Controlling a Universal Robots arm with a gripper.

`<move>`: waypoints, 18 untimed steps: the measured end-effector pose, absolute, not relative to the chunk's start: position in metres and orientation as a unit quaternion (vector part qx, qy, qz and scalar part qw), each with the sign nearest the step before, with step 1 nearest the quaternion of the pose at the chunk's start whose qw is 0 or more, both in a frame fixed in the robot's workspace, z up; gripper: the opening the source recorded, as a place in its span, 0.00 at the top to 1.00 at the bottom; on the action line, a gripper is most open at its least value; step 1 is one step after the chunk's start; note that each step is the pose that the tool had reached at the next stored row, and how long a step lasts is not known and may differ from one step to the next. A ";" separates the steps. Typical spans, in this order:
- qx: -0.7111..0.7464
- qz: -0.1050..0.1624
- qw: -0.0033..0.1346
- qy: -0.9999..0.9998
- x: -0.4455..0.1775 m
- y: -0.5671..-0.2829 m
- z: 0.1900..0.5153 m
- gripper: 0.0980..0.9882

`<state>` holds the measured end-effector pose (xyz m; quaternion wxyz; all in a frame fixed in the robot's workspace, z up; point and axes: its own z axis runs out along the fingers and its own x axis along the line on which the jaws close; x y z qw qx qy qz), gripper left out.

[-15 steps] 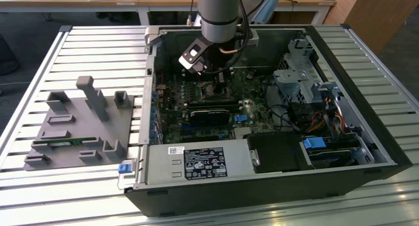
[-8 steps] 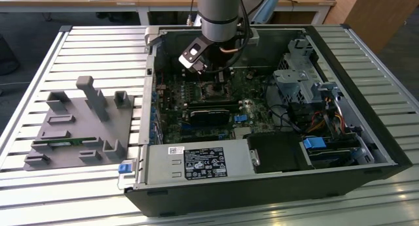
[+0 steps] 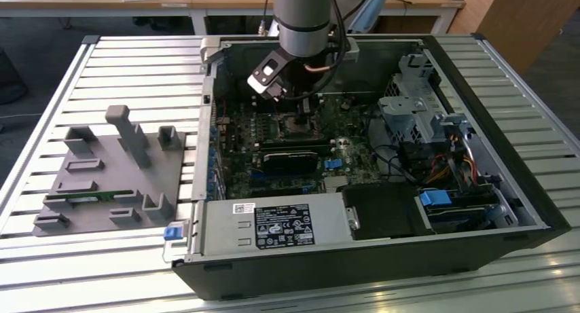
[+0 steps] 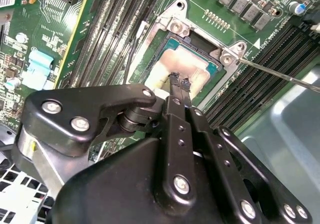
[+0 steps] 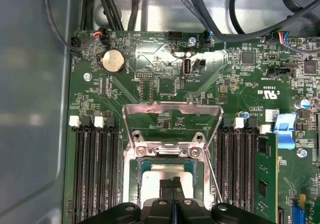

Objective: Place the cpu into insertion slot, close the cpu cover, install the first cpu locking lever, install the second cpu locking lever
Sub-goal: 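Place the cpu into insertion slot, then close the cpu cover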

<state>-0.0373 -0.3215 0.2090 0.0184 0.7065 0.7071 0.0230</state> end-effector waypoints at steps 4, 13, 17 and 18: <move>0.707 0.023 0.018 0.707 -0.037 -0.322 0.210 0.98; 0.707 0.023 0.018 0.707 -0.037 -0.322 0.215 0.98; 0.707 0.023 0.018 0.707 -0.037 -0.322 0.216 0.98; 0.707 0.023 0.018 0.707 -0.037 -0.322 0.217 0.98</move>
